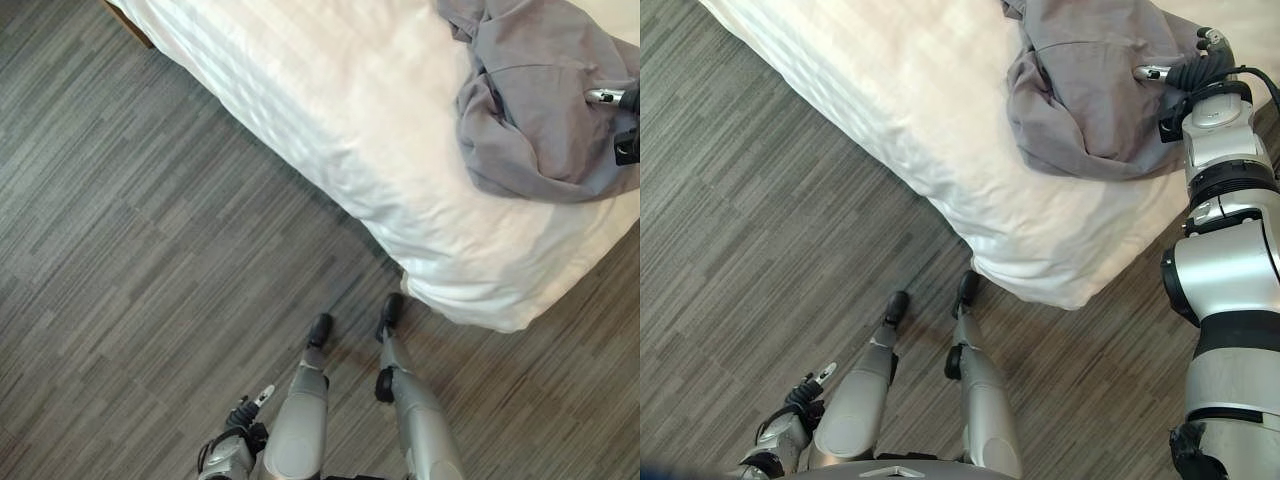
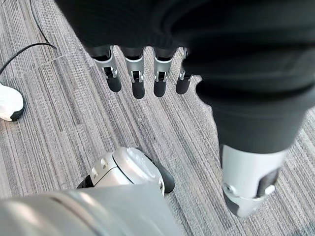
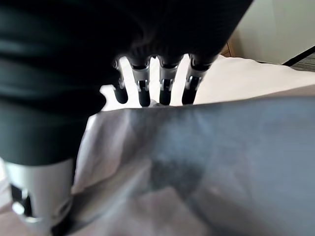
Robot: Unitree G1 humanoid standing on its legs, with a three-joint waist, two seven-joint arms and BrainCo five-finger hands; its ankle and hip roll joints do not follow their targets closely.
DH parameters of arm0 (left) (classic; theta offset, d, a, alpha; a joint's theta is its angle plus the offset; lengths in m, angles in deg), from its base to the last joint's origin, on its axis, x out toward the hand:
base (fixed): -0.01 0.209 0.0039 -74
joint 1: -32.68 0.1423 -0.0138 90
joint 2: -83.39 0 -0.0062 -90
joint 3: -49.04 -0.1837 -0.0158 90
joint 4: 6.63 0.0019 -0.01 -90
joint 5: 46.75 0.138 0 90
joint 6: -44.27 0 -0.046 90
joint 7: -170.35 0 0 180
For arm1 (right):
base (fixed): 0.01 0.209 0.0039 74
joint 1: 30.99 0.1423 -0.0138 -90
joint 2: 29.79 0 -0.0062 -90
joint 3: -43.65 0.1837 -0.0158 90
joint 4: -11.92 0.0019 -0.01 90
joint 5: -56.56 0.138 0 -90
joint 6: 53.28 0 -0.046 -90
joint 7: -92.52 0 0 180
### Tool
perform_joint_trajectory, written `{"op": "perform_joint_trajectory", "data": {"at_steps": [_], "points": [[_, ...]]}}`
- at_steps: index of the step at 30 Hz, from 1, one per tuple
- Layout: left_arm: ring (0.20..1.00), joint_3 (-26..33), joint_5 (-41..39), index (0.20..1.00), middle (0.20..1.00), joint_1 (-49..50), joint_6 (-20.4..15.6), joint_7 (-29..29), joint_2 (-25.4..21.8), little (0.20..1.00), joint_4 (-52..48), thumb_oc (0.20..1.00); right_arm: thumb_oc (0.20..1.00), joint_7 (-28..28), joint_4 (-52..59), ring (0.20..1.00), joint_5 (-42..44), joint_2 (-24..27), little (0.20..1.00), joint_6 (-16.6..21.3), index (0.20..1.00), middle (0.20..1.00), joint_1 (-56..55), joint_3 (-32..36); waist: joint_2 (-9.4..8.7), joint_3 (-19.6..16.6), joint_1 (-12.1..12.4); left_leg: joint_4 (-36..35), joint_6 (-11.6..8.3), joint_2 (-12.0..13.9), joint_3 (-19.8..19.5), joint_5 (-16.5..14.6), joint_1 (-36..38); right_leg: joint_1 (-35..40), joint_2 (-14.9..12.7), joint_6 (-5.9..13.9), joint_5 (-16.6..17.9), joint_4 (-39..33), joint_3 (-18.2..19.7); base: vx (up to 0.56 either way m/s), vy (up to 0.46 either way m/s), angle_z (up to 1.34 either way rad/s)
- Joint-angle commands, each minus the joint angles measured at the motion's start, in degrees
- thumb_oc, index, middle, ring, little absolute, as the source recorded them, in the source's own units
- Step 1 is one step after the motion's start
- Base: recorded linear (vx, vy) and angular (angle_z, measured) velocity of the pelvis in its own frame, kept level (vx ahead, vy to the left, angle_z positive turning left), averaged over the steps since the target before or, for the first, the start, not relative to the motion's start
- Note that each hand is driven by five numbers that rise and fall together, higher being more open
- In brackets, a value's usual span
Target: Pick up bed clothes into laundry basket.
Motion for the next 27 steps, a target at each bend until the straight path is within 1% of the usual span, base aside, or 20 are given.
{"op": "perform_joint_trajectory", "data": {"at_steps": [1, 2, 3, 4, 8, 11, 13, 17, 18, 20, 22, 23, 24, 25, 26, 27], "points": [[1.000, 0.9, -2.6, 1.000, 1.000, 0.3, -0.8, -1.6, -1.9, 1.000, 0.8, 1.000, 1.000, 2.2, -1.2, 1.000, -0.5, 0.7, 1.000, 2.1, 1.000, 1.000, 2.0, -2.7, 1.70, -0.6, 0.9, -10.0, -0.14, 2.0, -6.9, 11.1, 2.1, 6.5, 1.5, 5.08, -5.1, 0.8, 2.7, 0.02, 0.021, -0.04], [1.000, 1.1, -2.7, 1.000, 1.000, 0.3, -0.9, -1.6, -1.8, 1.000, 1.1, 1.000, 1.000, 2.0, -1.3, 1.000, -1.3, 0.2, 1.000, 2.1, 1.000, 1.000, 1.4, -2.7, 1.69, -0.6, 0.7, -10.0, -0.07, 2.0, -6.8, 11.0, 2.2, 6.6, 1.4, 5.10, -5.1, 0.8, 2.7, 0.01, 0.020, -0.06], [1.000, 1.1, -2.8, 1.000, 1.000, 0.2, -0.9, -1.7, -1.8, 1.000, 1.2, 1.000, 0.620, 1.9, -1.6, 0.620, -2.0, 0.0, 0.620, 1.9, 0.620, 0.620, 0.9, -2.7, 1.69, -0.6, 0.7, -10.0, 0.00, 1.9, -6.8, 10.9, 2.3, 6.7, 1.4, 5.12, -5.1, 0.8, 2.7, 0.01, 0.030, -0.05], [1.000, 1.3, -3.0, 1.000, 1.000, 0.1, -1.0, -1.8, -1.7, 1.000, 1.1, 1.000, 0.200, 1.8, -1.9, 0.200, -3.4, -0.1, 0.200, 1.7, 0.200, 0.200, 0.3, -3.0, 1.73, -0.6, 0.7, -10.1, 0.04, 1.8, -6.6, 10.9, 2.5, 6.8, 1.3, 5.14, -5.1, 0.8, 2.8, 0.00, 0.000, 0.00], [1.000, 1.5, -2.9, 1.000, 1.000, -0.3, -1.2, -2.0, -1.5, 1.000, 1.4, 1.000, 0.200, 2.7, -2.9, 0.200, -8.1, 0.3, 0.200, 1.2, 0.200, 0.200, -2.4, -3.0, 1.65, -0.5, 0.5, -10.1, 0.24, 1.5, -6.6, 10.8, 2.9, 7.1, 1.1, 5.20, -4.9, 0.8, 3.0, 0.00, 0.000, 0.00], [1.000, 1.7, -2.9, 1.000, 1.000, -0.7, -1.3, -2.2, -1.6, 1.000, 1.8, 1.000, 0.200, 2.8, -2.0, 0.200, -8.9, 0.6, 0.200, 1.4, 0.200, 0.200, -3.9, -2.6, 1.52, -0.5, 0.4, -10.1, 0.27, 1.5, -6.4, 10.7, 3.2, 7.4, 1.1, 5.26, -5.0, 0.8, 3.1, 0.00, 0.000, 0.00], [1.000, 2.4, -2.7, 1.000, 1.000, -0.4, -1.6, -2.3, -1.4, 1.000, 1.5, 1.000, 0.200, 3.1, -0.1, 0.200, -10.6, 1.4, 0.200, 1.7, 0.200, 0.200, -7.0, -2.3, 1.41, -0.7, -0.1, -10.1, 0.38, 1.4, -6.2, 10.4, 4.0, 7.9, 1.0, 5.31, -5.1, 0.8, 3.3, 0.00, 0.000, 0.00], [1.000, 4.7, -2.8, 1.000, 1.000, 0.0, -2.0, -2.2, -1.8, 1.000, 2.2, 1.000, 0.200, 3.8, 5.5, 0.200, -9.1, 2.6, 0.200, 2.9, 0.200, 0.200, -12.4, 1.0, 1.09, -1.5, -1.5, -10.2, 0.57, 1.5, -5.5, 9.8, 5.6, 9.2, 0.9, 5.33, -5.4, 0.8, 3.7, 0.02, 0.040, 0.02], [1.000, 6.5, -3.4, 1.000, 1.000, 0.0, -2.4, -2.6, -2.3, 1.000, 2.6, 1.000, 0.200, 4.8, 10.2, 0.200, -6.5, 3.5, 0.200, 4.1, 0.200, 0.200, -15.5, 4.2, 0.82, -2.2, -2.4, -10.2, 0.72, 1.5, -4.9, 9.3, 6.6, 10.0, 0.8, 5.39, -5.5, 0.8, 4.0, 0.03, 0.063, -0.06], [1.000, 8.4, -4.0, 1.000, 1.000, 0.1, -2.9, -3.0, -2.5, 1.000, 1.5, 1.000, 0.200, 6.2, 17.1, 0.200, -2.2, 4.8, 0.200, 5.9, 0.200, 0.200, -19.8, 9.1, 0.85, -3.2, -3.6, -10.2, 0.94, 1.4, -4.4, 8.8, 7.8, 10.8, 0.8, 5.42, -5.8, 0.8, 4.5, 0.04, 0.064, -0.18], [1.000, 9.8, -3.7, 1.000, 1.000, 0.2, -3.2, -3.4, -2.9, 1.000, 0.5, 1.000, 0.200, 7.5, 26.0, 0.200, 2.0, 5.5, 0.200, 8.4, 0.200, 0.200, -26.4, 15.7, 0.85, -4.2, -4.8, -10.2, 1.13, 1.3, -3.7, 8.2, 9.2, 12.0, 0.7, 5.44, -6.1, 0.8, 4.6, 0.05, 0.056, -0.12], [1.000, 10.2, -3.5, 1.000, 1.000, 0.4, -3.6, -3.7, -2.9, 1.000, -1.0, 1.000, 0.200, 7.9, 30.6, 0.200, 4.3, 5.1, 0.200, 10.1, 0.200, 0.200, -30.6, 19.5, 1.04, -4.8, -5.4, -10.2, 1.21, 1.2, -3.5, 7.9, 10.0, 12.6, 0.6, 5.43, -6.3, 0.8, 4.8, 0.07, 0.060, -0.05], [1.000, 10.3, -2.9, 1.000, 1.000, 0.8, -4.2, -4.3, -3.0, 1.000, -4.5, 1.000, 0.200, 8.5, 38.3, 0.200, 6.9, 3.6, 0.200, 11.9, 0.200, 0.200, -37.3, 25.2, 1.36, -5.4, -6.1, -10.2, 1.35, 1.2, -3.2, 7.2, 11.3, 13.8, 0.8, 5.34, -6.8, 0.8, 4.8, 0.07, 0.059, -0.19], [1.000, 10.5, -2.8, 1.000, 1.000, 1.1, -4.4, -4.4, -2.9, 1.000, -6.8, 1.000, 0.200, 8.6, 42.1, 0.200, 7.2, 1.9, 0.200, 13.1, 0.200, 0.200, -42.4, 29.1, 1.54, -6.2, -6.7, -10.2, 1.48, 0.9, -3.1, 7.2, 11.8, 14.3, 0.5, 5.32, -6.8, 0.8, 4.8, 0.08, 0.043, -0.18], [1.000, 10.1, -2.5, 1.000, 1.000, 1.9, -4.8, -4.8, -3.4, 1.000, -10.4, 1.000, 0.200, 8.5, 45.2, 0.200, 8.5, 0.1, 0.200, 14.1, 0.200, 0.200, -47.8, 33.5, 1.68, -7.0, -6.7, -10.2, 1.62, 0.7, -3.3, 6.9, 12.8, 15.4, 0.5, 5.26, -7.2, 0.8, 4.7, 0.08, 0.043, -0.07], [1.000, 10.0, -2.1, 1.000, 1.000, 2.6, -4.8, -4.9, -3.5, 1.000, -13.7, 1.000, 0.200, 8.6, 49.1, 0.200, 9.1, -1.4, 0.200, 14.5, 0.200, 0.200, -52.5, 36.3, 2.06, -7.8, -7.1, -10.2, 1.75, 0.6, -3.2, 6.5, 13.9, 16.6, 0.4, 5.17, -7.6, 0.8, 4.6, 0.09, 0.037, -0.01]]}}
